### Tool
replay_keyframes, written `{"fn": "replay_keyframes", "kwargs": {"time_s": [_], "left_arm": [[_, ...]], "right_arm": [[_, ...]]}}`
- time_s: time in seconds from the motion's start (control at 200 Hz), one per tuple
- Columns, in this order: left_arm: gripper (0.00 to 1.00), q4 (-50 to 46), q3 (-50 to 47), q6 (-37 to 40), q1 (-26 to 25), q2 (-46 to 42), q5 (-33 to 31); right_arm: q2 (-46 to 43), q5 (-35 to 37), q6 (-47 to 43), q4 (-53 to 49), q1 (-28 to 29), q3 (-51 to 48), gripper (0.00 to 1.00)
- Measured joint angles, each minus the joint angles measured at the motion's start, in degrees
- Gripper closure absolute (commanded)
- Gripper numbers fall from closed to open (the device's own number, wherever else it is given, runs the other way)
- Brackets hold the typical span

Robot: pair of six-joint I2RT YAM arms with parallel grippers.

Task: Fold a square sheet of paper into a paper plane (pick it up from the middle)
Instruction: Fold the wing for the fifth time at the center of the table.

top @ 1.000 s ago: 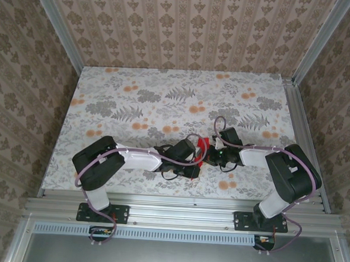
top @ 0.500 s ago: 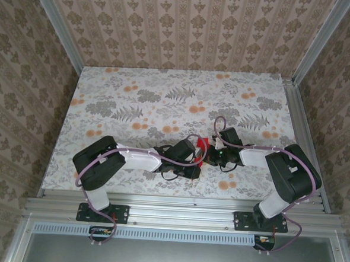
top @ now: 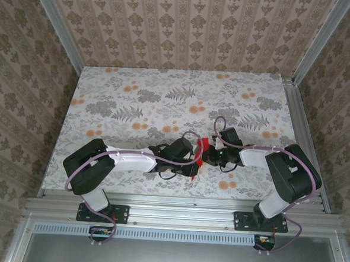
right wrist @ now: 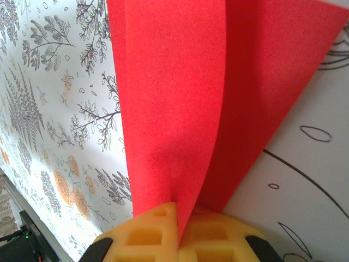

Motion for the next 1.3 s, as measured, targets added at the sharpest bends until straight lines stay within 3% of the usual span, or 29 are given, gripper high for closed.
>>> {"fn": "replay_keyframes", "kwargs": {"time_s": [0.79,1.3], "left_arm": [[0.87,3.85,-0.85,-1.62,-0.5,4.52,1.16],[0.88,2.4,-0.09,1.03,-1.42,4.92,-0.22]], "right_arm": [[-0.02,-0.24,0.04,1.81,0.0,-0.85,0.97],[-4.07,3.15,0.2,-3.32,1.11,-1.2,0.88]]}}
